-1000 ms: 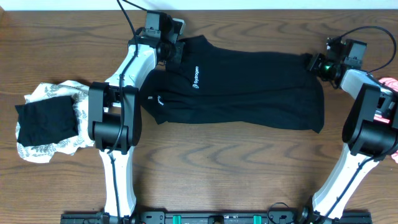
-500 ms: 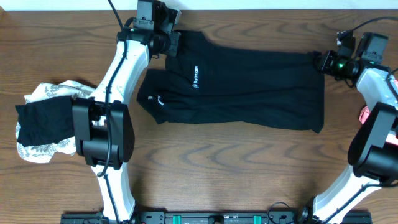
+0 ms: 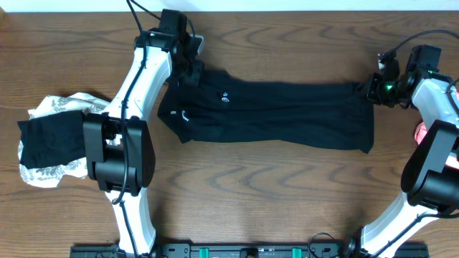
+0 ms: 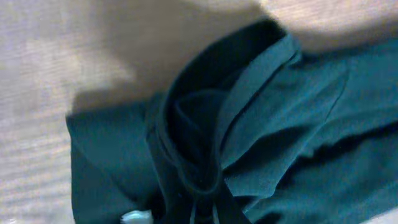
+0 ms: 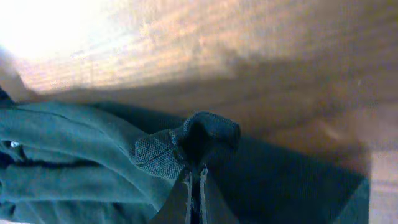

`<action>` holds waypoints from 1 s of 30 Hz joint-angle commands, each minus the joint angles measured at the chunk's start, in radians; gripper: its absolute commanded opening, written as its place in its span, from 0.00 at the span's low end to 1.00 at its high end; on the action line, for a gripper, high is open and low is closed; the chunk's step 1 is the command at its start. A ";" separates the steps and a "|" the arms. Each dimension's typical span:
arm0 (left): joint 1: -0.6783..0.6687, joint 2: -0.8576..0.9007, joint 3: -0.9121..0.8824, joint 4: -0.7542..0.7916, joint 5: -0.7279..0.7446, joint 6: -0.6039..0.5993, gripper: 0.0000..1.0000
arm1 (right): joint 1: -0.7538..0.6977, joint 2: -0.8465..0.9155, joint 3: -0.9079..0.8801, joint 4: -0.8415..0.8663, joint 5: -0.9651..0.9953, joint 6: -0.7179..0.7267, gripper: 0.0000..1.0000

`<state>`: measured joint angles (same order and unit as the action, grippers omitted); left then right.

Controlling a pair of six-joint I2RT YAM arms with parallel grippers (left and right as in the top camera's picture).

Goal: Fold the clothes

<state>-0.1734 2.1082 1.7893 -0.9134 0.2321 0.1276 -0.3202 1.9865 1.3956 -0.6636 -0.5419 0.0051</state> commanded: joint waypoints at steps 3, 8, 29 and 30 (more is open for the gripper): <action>0.000 0.003 -0.003 -0.098 -0.018 -0.008 0.06 | 0.009 -0.032 -0.002 -0.041 0.068 -0.042 0.01; 0.000 0.003 -0.003 -0.188 -0.018 -0.003 0.06 | 0.009 -0.032 -0.002 -0.062 0.099 -0.051 0.01; 0.024 -0.009 -0.003 -0.314 -0.096 0.006 0.30 | -0.002 -0.032 -0.002 -0.061 0.172 0.019 0.09; 0.034 -0.016 -0.003 -0.320 -0.095 0.004 0.30 | -0.009 -0.032 -0.001 -0.058 0.172 0.034 0.09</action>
<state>-0.1646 2.1082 1.7889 -1.2190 0.1528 0.1314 -0.3206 1.9846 1.3956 -0.7284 -0.3809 -0.0036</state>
